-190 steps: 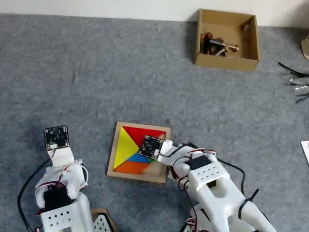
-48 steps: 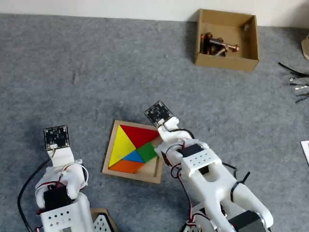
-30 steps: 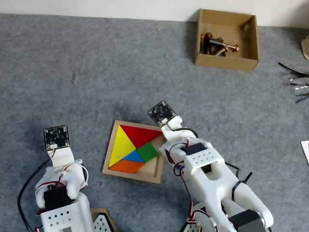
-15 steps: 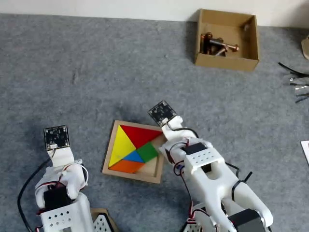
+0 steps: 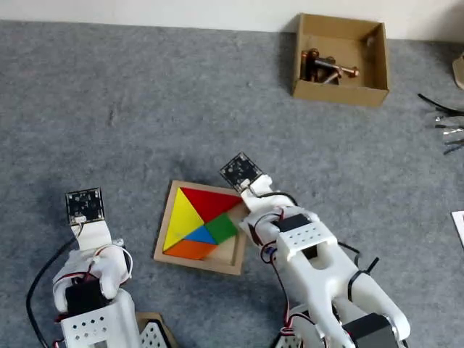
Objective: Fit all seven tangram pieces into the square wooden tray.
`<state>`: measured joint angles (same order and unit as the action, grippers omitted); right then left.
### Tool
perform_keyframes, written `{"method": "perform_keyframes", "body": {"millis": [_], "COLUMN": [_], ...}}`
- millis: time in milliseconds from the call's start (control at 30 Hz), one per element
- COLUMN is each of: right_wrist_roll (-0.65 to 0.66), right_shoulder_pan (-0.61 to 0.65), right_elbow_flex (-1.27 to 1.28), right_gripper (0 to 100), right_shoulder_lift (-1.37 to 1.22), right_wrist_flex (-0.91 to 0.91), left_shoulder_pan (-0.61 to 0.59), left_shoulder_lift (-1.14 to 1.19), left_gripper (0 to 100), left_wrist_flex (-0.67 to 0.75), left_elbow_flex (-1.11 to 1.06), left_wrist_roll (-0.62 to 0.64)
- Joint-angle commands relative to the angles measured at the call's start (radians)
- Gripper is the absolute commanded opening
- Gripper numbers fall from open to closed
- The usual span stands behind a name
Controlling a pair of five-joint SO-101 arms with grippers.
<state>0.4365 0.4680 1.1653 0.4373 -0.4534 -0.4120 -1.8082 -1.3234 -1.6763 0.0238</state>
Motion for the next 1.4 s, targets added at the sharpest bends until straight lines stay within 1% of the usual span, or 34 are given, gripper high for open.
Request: {"method": "perform_keyframes", "body": {"millis": [0,100,233,367,467,733,867,1100,1167,1300,1367], "right_wrist_roll": [0.014,0.015,0.051,0.057,0.063,0.063,0.063,0.057,0.057,0.055,0.018], "right_shoulder_pan": [-0.008,-0.012,-0.016,-0.077,-0.099,-0.099,-0.097,-0.096,-0.097,-0.096,-0.097], "right_elbow_flex": [-0.028,-0.035,-0.035,-0.035,-0.035,-0.035,-0.035,-0.036,-0.038,-0.058,-0.076], "right_gripper": [13.9,9.1,8.4,8.4,8.4,8.3,4.6,3.1,0.4,0.5,0.5], "right_shoulder_lift": [-0.002,-0.002,-0.002,-0.001,0.001,0.008,0.008,0.010,0.010,0.010,0.010], "right_wrist_flex": [0.019,0.019,0.019,0.016,0.016,0.015,0.015,0.015,0.015,0.013,-0.005], "left_shoulder_pan": [-0.013,-0.013,-0.013,-0.013,-0.013,-0.013,-0.013,-0.013,-0.013,-0.013,-0.013], "left_shoulder_lift": [-0.005,-0.005,-0.005,-0.005,-0.005,-0.005,-0.005,-0.005,-0.005,-0.005,-0.005], "left_gripper": [1,1,1,1,1,1,1,1,1,1,1], "left_wrist_flex": [-0.003,-0.003,-0.003,-0.003,-0.003,-0.003,-0.003,-0.003,-0.003,-0.003,-0.003], "left_elbow_flex": [-0.019,-0.019,-0.019,-0.019,-0.019,-0.019,-0.019,-0.019,-0.019,-0.019,-0.019], "left_wrist_roll": [0.011,0.011,0.011,0.011,0.011,0.011,0.011,0.011,0.011,0.011,0.011]}}
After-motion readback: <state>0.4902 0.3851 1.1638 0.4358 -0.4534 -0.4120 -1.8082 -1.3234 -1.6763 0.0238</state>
